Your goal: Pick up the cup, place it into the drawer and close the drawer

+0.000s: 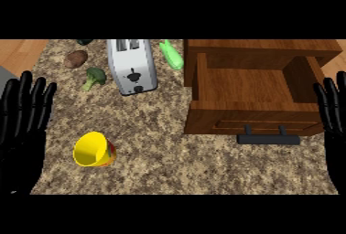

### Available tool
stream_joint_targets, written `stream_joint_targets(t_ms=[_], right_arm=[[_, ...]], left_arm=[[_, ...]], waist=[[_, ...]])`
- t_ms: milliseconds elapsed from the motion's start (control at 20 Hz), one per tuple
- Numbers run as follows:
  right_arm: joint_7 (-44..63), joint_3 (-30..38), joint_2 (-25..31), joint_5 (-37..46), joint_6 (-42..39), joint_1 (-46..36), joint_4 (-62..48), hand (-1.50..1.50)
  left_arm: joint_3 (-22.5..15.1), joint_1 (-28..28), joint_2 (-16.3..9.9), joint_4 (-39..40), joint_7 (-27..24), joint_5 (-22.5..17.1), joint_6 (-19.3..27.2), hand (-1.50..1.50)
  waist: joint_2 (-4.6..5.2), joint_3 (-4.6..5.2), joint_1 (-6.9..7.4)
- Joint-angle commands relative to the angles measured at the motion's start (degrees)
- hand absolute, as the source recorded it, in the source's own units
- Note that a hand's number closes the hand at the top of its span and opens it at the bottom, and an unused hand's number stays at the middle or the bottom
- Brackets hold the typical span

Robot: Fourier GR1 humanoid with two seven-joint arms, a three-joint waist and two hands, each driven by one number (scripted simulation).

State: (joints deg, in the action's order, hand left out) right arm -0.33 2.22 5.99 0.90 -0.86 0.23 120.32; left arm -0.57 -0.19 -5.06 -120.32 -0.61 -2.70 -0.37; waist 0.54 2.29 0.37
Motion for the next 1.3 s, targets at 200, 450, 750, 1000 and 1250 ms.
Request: stream_joint_targets(t_ms=[200,450,750,1000,1250], right_arm=[[1.1,-2.4,-1.3,-0.2,-0.5,-2.8,-2.3,-1.50],[4.0,-1.3,-0.9,-8.7,-4.8,-2.4,-3.1,-1.50],[3.0,-5.5,-3.4,-4.0,-3.9,0.6,-3.3,-1.50],[5.4,-2.7,-3.1,-5.6,-2.8,-6.4,-6.6,-1.50],[4.1,-3.2,-2.7,-7.7,-5.6,2.8,1.3,-1.50]], left_arm=[[-2.4,5.2,4.1,-3.1,-1.8,11.6,8.1,-1.50],[-14.1,7.8,5.0,-3.4,3.1,8.2,22.7,-1.50],[-10.0,2.8,5.0,-2.9,6.4,7.9,20.8,-1.50],[-7.9,0.0,5.1,0.5,4.9,6.7,21.2,-1.50],[-11.2,3.7,5.1,0.8,4.2,7.6,24.3,-1.50]], waist=[[-0.54,-2.29,0.08],[-0.58,-2.32,-0.25],[-0.58,-2.29,-0.39],[-0.54,-2.29,-0.29],[-0.61,-2.29,-0.44]])
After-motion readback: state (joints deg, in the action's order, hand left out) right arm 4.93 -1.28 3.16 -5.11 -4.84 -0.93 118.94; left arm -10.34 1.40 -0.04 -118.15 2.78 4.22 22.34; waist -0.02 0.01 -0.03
